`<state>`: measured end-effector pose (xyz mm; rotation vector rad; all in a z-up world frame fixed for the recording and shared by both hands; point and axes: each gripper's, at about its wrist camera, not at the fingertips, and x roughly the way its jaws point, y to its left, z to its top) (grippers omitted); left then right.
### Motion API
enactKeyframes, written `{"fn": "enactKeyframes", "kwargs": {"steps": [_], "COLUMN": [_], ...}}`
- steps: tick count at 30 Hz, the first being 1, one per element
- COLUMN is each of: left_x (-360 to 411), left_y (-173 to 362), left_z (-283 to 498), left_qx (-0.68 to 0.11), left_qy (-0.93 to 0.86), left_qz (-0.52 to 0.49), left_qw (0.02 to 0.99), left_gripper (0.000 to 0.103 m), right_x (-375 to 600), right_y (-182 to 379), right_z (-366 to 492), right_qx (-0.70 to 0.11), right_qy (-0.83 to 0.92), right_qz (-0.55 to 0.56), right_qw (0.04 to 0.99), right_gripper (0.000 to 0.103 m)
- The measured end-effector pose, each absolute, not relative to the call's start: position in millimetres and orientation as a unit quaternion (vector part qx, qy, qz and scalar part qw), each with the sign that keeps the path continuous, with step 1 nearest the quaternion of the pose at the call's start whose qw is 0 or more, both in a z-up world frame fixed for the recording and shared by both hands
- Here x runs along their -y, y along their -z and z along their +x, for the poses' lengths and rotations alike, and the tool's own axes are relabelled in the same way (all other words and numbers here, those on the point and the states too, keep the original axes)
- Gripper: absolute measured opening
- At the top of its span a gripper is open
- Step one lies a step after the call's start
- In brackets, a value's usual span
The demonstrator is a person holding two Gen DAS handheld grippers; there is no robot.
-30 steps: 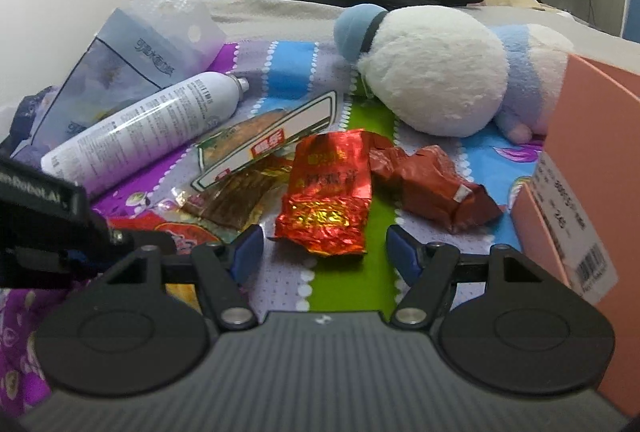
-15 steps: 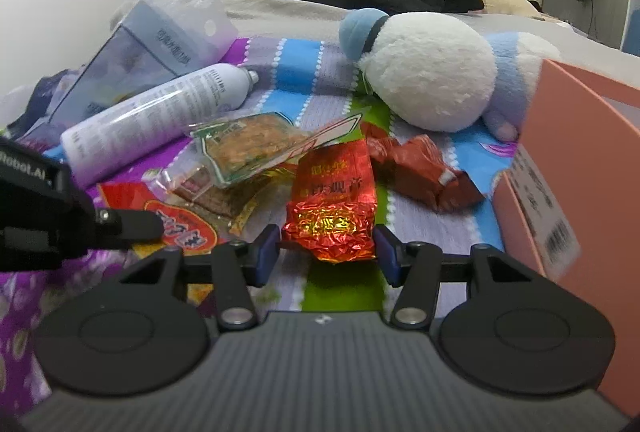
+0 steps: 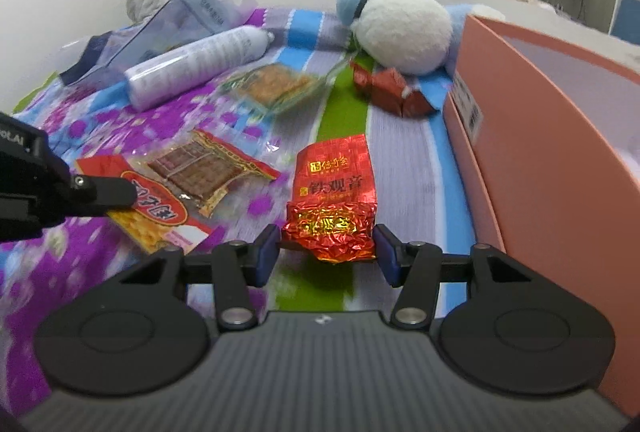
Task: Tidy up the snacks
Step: 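Grasp the red tea packet with the right gripper while the left grasps the clear brown-strip packet, then lift the clear brown-strip packet with the left gripper while the right lifts the red tea packet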
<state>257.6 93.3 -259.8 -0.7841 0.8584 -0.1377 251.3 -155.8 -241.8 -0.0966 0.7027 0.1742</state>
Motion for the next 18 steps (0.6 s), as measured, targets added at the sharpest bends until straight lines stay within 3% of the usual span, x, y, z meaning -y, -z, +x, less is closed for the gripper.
{"fn": "enactKeyframes", "kwargs": {"steps": [18], "left_x": [-62], "left_y": [255], "left_z": [139], "left_qx": [-0.442], "left_qy": [0.04], "left_qz": [-0.313], "left_qw": [0.84], "left_gripper": [0.004], "right_x": [182], "right_y": [233], "right_z": [131], "right_qx": [-0.386], "right_qy": [-0.111], "right_qz": [-0.048], "right_qw": [0.914], "right_gripper": [0.054]}}
